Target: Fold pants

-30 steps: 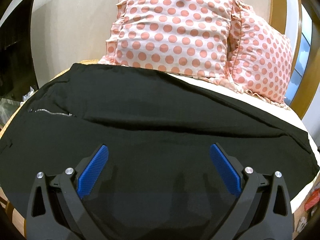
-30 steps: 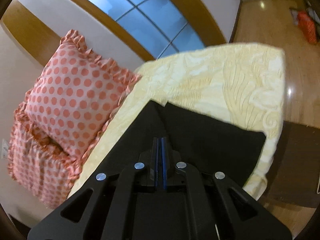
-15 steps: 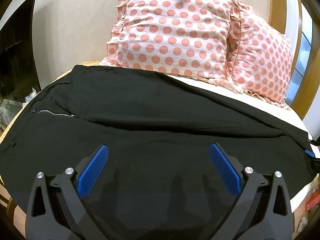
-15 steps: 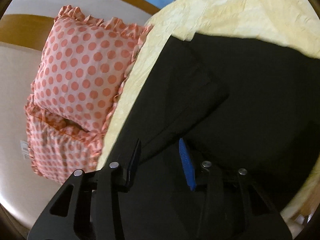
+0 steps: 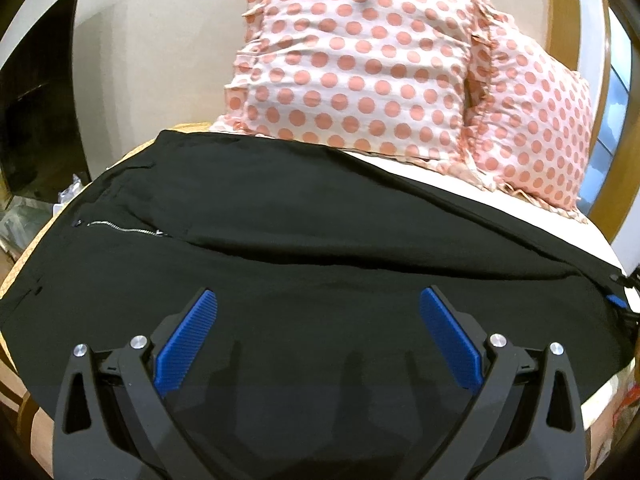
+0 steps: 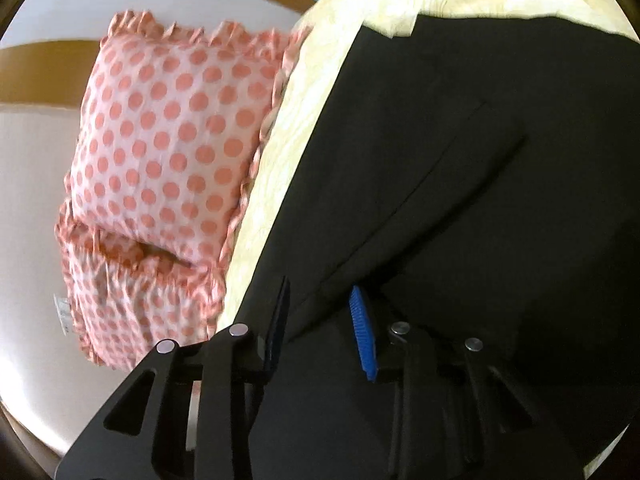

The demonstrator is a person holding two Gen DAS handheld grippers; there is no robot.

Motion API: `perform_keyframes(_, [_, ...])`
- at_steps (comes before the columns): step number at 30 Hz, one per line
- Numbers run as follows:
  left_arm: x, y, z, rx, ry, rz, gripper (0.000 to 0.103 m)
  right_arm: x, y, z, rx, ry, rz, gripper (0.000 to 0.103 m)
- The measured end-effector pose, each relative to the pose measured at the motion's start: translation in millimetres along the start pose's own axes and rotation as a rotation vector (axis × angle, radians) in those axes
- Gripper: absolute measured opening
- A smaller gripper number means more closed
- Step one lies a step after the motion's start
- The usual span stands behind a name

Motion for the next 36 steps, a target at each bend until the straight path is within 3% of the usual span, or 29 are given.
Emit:
perform_keyframes(2, [0, -2, 3, -0.01, -0.009, -0.025, 0.101, -4, -5, 6, 0.021, -0.039, 0.006, 0.033])
perform_keyframes(4, [-1, 0, 6, -0.033, -0.02, -0.046, 0.101, 1, -5, 7, 0.014, -0.013, 0.011, 0.033])
perform_keyframes(10, [8, -1, -3, 0.013, -0.005, 0.006, 0.101, 31, 19, -17, -0.065, 0.201, 0.052, 0.03])
perform_keyframes(12, [19, -5, -5, 0.04, 0.003, 0.027, 0.101, 38, 22, -16, -0.085, 0.24, 0.034, 0.025])
perform_keyframes(13, [26, -6, -6, 0.049, 0.003, 0.038, 0.101, 41, 22, -13, -0.086, 0.251, 0.026, 0.015])
perform_keyframes(14, [33, -7, -5, 0.051, 0.002, 0.046, 0.101, 43, 23, -12, -0.07, 0.255, 0.026, 0.006])
perform_keyframes(17, [53, -11, -4, 0.058, -0.001, 0.067, 0.101, 44, 23, -21, 0.041, 0.267, 0.022, 0.003])
perform_keyframes(21, [91, -20, 10, 0.047, 0.01, 0.068, 0.101, 39, 13, -52, 0.117, 0.328, -0.083, 0.003])
perform_keyframes(26, [128, -55, 66, 0.056, -0.041, -0.054, 0.101, 39, 7, -74, 0.135, 0.377, -0.138, 0.003])
perform_keyframes(31, [142, -98, 145, 0.077, -0.176, -0.264, 0.1, 44, 9, -65, 0.129, 0.354, -0.12, 0.003])
perform_keyframes(36, [155, -130, 189, 0.153, -0.217, -0.356, 0.1, 51, 17, -69, 0.123, 0.361, -0.104, 0.003])
Point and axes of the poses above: each gripper's, at about its wrist camera, not at the fingertips, and z roughly the way its jaws point, y to its right, x to its top, the point moved 10 cm from there along z, roughly the way its jaws point, and after that the axes turned 10 degrees about -x, right-handed, at the moved point
